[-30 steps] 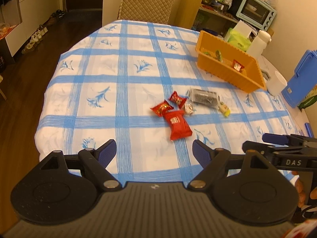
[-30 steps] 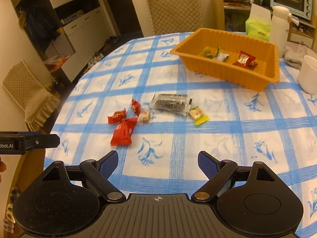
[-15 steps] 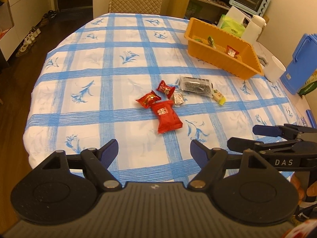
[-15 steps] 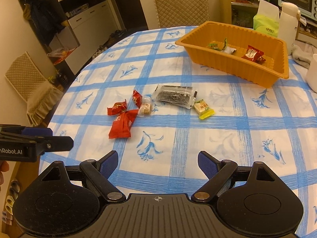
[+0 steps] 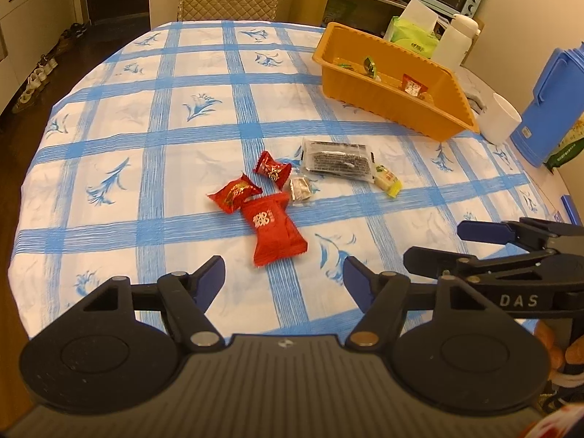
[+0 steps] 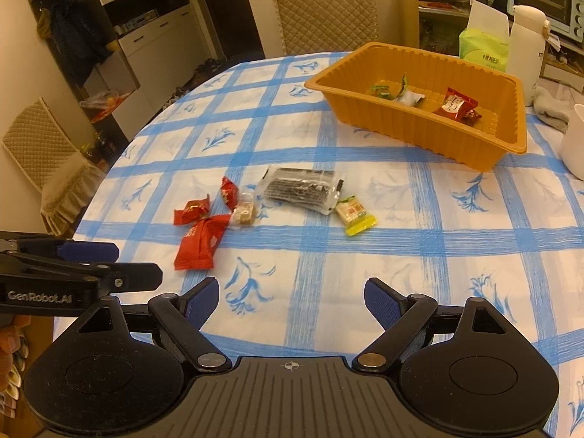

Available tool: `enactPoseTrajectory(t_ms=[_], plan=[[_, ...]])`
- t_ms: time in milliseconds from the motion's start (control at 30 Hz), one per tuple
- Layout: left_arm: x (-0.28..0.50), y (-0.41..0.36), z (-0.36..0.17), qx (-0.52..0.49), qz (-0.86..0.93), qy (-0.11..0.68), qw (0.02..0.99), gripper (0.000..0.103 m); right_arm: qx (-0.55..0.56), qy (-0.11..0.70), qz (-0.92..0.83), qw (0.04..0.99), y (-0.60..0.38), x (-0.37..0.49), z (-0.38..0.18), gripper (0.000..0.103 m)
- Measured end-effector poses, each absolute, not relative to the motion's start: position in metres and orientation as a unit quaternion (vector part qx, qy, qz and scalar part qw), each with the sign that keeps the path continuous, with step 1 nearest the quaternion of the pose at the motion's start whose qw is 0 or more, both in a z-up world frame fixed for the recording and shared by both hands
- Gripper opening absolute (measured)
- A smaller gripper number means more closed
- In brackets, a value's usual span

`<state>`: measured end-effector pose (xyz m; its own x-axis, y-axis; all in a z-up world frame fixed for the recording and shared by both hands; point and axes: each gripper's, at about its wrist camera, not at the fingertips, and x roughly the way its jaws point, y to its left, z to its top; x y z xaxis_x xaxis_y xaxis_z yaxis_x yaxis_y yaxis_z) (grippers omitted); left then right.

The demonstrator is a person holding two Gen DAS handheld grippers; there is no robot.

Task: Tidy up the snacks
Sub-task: 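Withdraw both open tools from the tray back over the remaining snacks, then grasp the large red candy packet with the left tool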

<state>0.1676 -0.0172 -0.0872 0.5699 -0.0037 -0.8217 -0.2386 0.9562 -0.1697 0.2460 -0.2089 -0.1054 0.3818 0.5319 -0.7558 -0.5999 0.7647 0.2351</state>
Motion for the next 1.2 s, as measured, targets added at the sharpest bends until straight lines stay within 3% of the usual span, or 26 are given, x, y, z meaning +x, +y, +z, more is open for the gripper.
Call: enactPoseTrajectory(t_ms=[900,1200], plan=[[0.237,-0.009,-0.125,-0.104,0.09,0.484,0.864,0.056,-0.025,0.45,0.318,0.834,-0.22,0.276,-0.112,0.087],[0.241,-0.011,-0.133,-0.094,0.087,0.496,0.859,0.037,-0.025,0.452,0.316,0.834,-0.222,0.278,-0.113,0.087]])
